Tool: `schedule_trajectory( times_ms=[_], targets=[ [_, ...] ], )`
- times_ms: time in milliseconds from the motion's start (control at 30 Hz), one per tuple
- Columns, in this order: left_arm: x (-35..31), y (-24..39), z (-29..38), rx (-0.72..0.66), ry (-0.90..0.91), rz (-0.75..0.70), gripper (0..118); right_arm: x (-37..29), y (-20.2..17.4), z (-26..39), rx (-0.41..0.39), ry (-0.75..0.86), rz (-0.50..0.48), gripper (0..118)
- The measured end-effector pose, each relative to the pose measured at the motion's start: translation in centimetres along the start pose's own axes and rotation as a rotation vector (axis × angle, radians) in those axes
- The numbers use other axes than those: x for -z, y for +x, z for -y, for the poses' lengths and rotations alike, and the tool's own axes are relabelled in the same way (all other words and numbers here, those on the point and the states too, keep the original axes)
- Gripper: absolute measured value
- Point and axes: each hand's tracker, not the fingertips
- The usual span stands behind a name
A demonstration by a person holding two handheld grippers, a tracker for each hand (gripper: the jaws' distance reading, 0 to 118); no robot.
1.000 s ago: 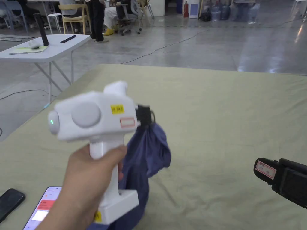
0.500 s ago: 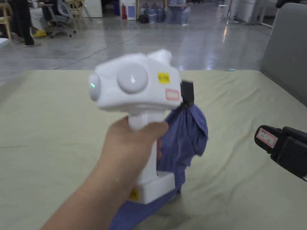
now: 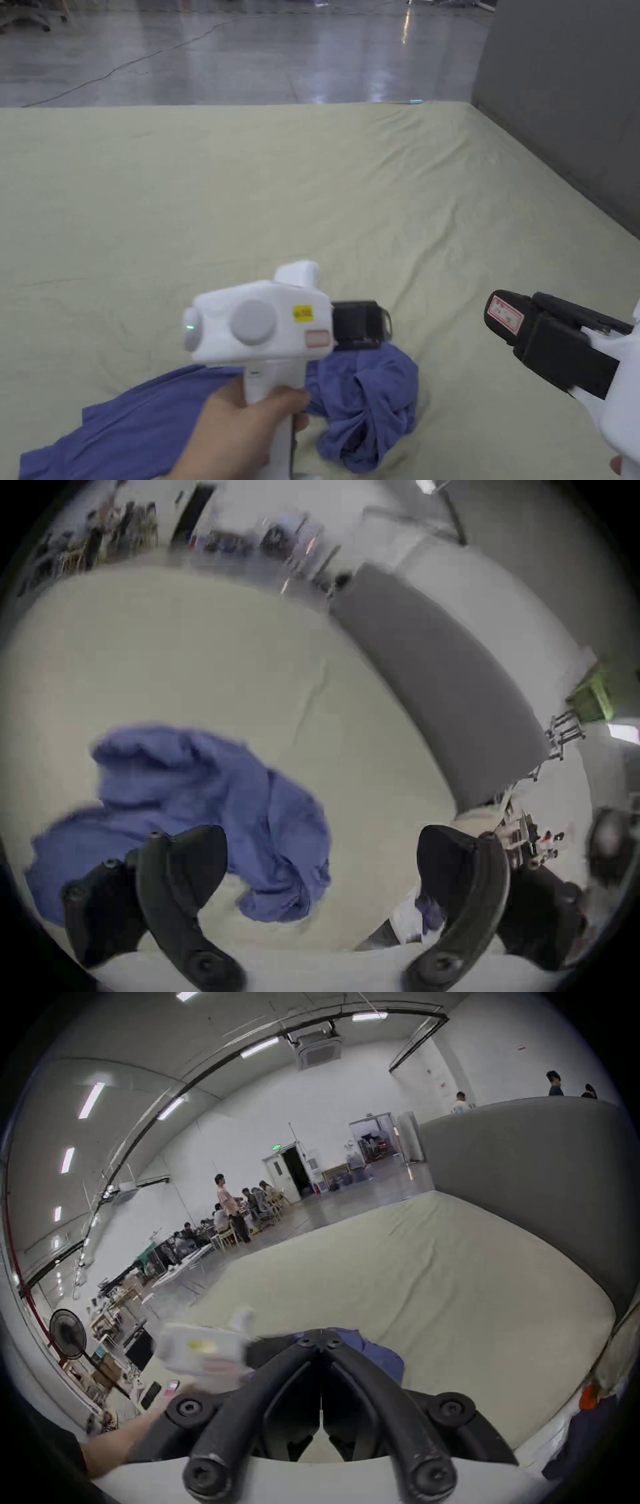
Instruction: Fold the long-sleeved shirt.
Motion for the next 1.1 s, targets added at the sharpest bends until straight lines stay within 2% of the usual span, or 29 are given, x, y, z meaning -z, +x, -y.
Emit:
schedule_trajectory(
  times_ms=[67,100,133,167,200,267,400,500,533,567,600,633,667,800,833,867,933,967,1000,1033,1067,1100],
  targets=[
    [-5.3,-1.0,-0.5,0.021,0.077,-0.008,112,0.4,-0.4,0.3,-0.003,-0.011,-0.025,0],
    [-7.4,-2.0,-0.3,0.034,0.075,-0.056,112,0.8,-0.7,0.8,-0.008,-0.031,-0.029,0],
    [-9.0,-3.0,0.1,0.022,0.023,-0.153,111,1.4,-0.9,1.4,-0.015,-0.06,-0.031,0],
    [-9.8,-4.0,1.0,0.008,-0.025,-0.26,101,1.8,-1.2,2.1,-0.015,-0.085,-0.03,0],
    [-10.6,-5.6,2.5,0.005,-0.067,-0.364,76,2.5,-1.4,3.1,-0.004,-0.127,-0.025,0],
    [-11.6,-7.9,4.8,-0.017,-0.076,-0.401,0,3.8,-1.7,4.9,0.024,-0.198,-0.025,0],
    [-9.8,-12.5,6.6,-0.182,-0.189,-0.349,0,6.0,-1.9,7.9,0.083,-0.29,-0.027,0],
    [-6.8,-14.4,3.0,-0.136,-0.154,-0.333,3,7.1,-2.0,8.4,0.083,-0.317,-0.033,0],
    [-5.1,-14.9,1.4,-0.116,-0.16,-0.353,22,7.4,-2.1,8.3,0.076,-0.323,-0.029,0],
    [-3.6,-15.4,-0.1,-0.105,-0.169,-0.356,68,7.7,-2.1,8.3,0.07,-0.326,-0.024,0],
    [-1.6,-16.4,-1.6,-0.103,-0.173,-0.369,95,8.0,-2.1,8.2,0.062,-0.33,-0.017,0],
    [0.4,-17.3,-2.9,-0.093,-0.179,-0.393,109,8.4,-2.0,8.2,0.058,-0.336,-0.01,0],
    [2.0,-18.2,-3.8,-0.093,-0.174,-0.4,111,8.6,-2.0,8.2,0.058,-0.339,-0.002,0],
    [8.9,-21.6,-6.4,-0.116,-0.252,-0.437,110,9.7,-1.1,8.6,0.068,-0.37,0.033,0],
    [10.1,-22.0,-6.5,-0.114,-0.273,-0.419,106,10.0,-0.8,8.9,0.058,-0.381,0.048,0],
    [11.1,-22.1,-6.4,-0.097,-0.287,-0.435,86,10.3,-0.6,9.0,0.045,-0.393,0.069,0],
    [12.6,-21.8,-6.2,0.016,-0.371,-0.594,16,11.1,0.2,9.4,0.024,-0.428,0.138,0],
    [12.2,-21.4,-6.0,0.025,-0.366,-0.562,6,11.5,0.5,9.4,0.028,-0.434,0.151,0],
    [11.6,-20.6,-6.3,-0.003,-0.326,-0.513,6,11.8,1.0,9.3,0.036,-0.434,0.156,0],
    [11.1,-20.0,-6.5,0.007,-0.332,-0.527,5,12.2,1.5,9.1,0.044,-0.431,0.162,0],
    [10.6,-19.5,-6.7,0.03,-0.323,-0.509,5,12.5,1.9,8.9,0.05,-0.428,0.159,27],
    [9.4,-19.2,-6.9,0.055,-0.3,-0.48,5,13.0,2.4,8.5,0.048,-0.427,0.143,67]
  ],
)
